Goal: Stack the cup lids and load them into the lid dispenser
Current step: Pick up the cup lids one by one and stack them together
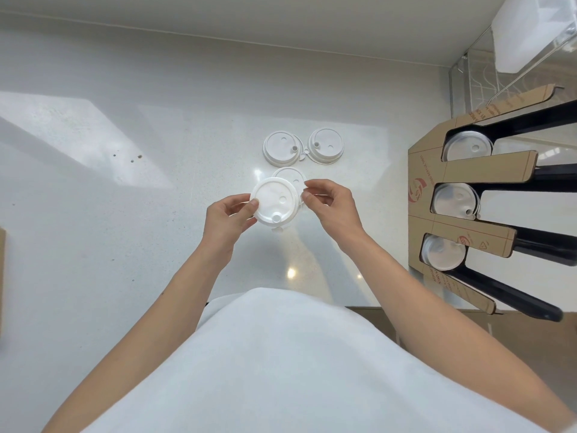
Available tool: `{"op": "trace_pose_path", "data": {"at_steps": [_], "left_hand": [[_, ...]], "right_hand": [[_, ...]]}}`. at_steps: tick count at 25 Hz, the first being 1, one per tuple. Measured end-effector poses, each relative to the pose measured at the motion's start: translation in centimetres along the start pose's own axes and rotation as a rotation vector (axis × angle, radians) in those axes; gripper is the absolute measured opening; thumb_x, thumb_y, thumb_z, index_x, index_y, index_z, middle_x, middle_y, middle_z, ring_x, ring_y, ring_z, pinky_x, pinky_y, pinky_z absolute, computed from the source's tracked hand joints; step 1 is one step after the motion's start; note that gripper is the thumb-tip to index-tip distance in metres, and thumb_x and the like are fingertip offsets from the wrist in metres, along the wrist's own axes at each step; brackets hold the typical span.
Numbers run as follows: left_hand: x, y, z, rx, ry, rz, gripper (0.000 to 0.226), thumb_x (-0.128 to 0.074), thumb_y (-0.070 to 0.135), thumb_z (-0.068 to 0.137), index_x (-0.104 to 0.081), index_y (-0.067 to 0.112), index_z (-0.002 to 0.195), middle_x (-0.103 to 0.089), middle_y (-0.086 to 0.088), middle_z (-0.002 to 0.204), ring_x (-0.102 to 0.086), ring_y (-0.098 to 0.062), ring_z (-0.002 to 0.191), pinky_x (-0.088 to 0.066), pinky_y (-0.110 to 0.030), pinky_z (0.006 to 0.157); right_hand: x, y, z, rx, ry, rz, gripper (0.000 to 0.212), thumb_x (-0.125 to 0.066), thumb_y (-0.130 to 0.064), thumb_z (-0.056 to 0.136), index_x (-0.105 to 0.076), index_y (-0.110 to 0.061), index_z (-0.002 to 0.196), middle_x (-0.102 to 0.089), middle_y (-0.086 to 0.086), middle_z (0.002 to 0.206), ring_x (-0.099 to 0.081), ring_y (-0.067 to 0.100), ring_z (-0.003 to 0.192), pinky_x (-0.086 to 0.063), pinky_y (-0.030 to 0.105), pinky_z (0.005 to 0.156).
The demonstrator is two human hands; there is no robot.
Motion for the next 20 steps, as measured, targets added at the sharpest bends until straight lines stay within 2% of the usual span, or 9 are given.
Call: {"op": "trace_pose_path", "data": {"at_steps": [3, 7, 10, 15, 20], "left_hand": [[1.1, -0.1, 0.6, 0.022, 0.045, -0.021, 0.022, -0.071, 0.012, 0.092, -0.067, 0.003, 0.112, -0.069, -0.017, 0.11, -0.068, -0.027, 0.105, -0.06, -0.026, 0.087], [2.0, -0.6, 1.3, 0.064, 0.065, -0.02, 0.027, -0.07, 0.014, 0.093, -0.066, 0.001, 0.116, -0.07, -0.014, 0.11, -0.07, -0.023, 0.099, -0.06, -0.027, 0.089], [2.1, -0.6, 2.1, 0.084, 0.057, -0.015, 0.027, -0.07, 0.014, 0.093, -0.067, 0.0, 0.116, -0.07, -0.013, 0.109, -0.07, -0.022, 0.097, -0.059, -0.03, 0.091], [2.2, -0.3, 3.8, 0.077, 0.042, 0.002, 0.032, -0.071, 0.016, 0.093, -0.066, -0.001, 0.119, -0.069, -0.015, 0.11, -0.069, -0.023, 0.1, -0.059, -0.024, 0.083], [2.8, -0.4, 4.6, 0.085, 0.051, 0.008, 0.031, -0.072, 0.016, 0.092, -0.067, 0.001, 0.118, -0.067, -0.016, 0.109, -0.068, -0.023, 0.101, -0.059, -0.023, 0.081]], "right_hand": [[-0.2, 0.2, 1.5, -0.006, -0.012, -0.116, 0.037, -0.067, -0.018, 0.091, -0.061, -0.015, 0.128, -0.068, 0.002, 0.113, -0.063, 0.005, 0.095, -0.048, 0.015, 0.082], [-0.7, 1.1, 4.1, 0.027, -0.081, -0.398, 0.053, -0.067, -0.021, 0.09, -0.049, -0.015, 0.14, -0.056, 0.007, 0.132, -0.055, 0.019, 0.12, -0.046, 0.032, 0.102], [-1.0, 1.3, 5.9, 0.052, -0.174, -0.608, 0.067, -0.068, -0.025, 0.089, -0.038, -0.015, 0.148, -0.043, 0.008, 0.147, -0.041, 0.024, 0.136, -0.036, 0.036, 0.111], [-1.9, 0.7, 7.6, 0.09, -0.312, -0.877, 0.087, -0.075, -0.031, 0.083, -0.026, -0.018, 0.154, -0.033, 0.006, 0.155, -0.032, 0.027, 0.141, -0.039, 0.043, 0.107], [-2.7, 1.3, 7.9, 0.082, -0.345, -0.965, 0.095, -0.078, -0.037, 0.079, -0.022, -0.018, 0.154, -0.028, 0.004, 0.156, -0.031, 0.029, 0.14, -0.044, 0.046, 0.102]]}}
Point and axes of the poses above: each hand's wrist, its own z-axis towards the middle knuckle, its own x-axis out of the back of the hand, y = z × x, the point moved 1 cm from there along z, towards the middle knuckle
